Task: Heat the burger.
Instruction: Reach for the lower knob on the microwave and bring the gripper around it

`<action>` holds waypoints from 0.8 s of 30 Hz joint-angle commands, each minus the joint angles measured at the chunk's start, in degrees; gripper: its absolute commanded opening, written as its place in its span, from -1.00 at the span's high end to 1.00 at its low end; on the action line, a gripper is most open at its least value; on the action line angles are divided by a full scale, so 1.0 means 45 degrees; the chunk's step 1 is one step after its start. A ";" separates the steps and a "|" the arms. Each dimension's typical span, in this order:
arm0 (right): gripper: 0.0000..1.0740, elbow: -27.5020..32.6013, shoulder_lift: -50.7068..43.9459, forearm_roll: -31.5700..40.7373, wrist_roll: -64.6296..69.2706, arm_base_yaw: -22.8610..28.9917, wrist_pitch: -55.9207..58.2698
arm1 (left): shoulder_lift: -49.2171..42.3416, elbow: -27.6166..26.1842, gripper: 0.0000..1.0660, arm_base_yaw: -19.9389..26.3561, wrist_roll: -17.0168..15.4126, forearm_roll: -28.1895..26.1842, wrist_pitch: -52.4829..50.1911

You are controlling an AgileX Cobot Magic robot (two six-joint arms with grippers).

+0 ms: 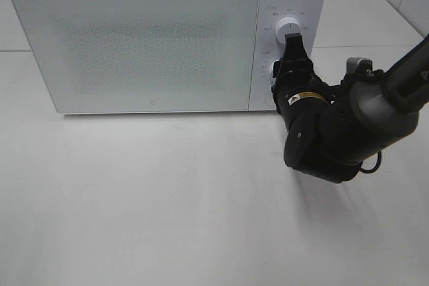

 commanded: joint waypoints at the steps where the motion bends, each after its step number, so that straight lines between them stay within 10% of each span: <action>1: 0.91 -0.0064 0.0166 -0.1031 0.1197 0.0076 0.1362 | -0.0293 0.0038 -0.98 0.0000 -0.0038 -0.0064 -0.0115; 24: 0.87 -0.0064 0.0166 -0.1553 0.4571 0.0076 0.0357 | -0.0293 0.0038 -0.98 0.0000 -0.0038 -0.0064 -0.0115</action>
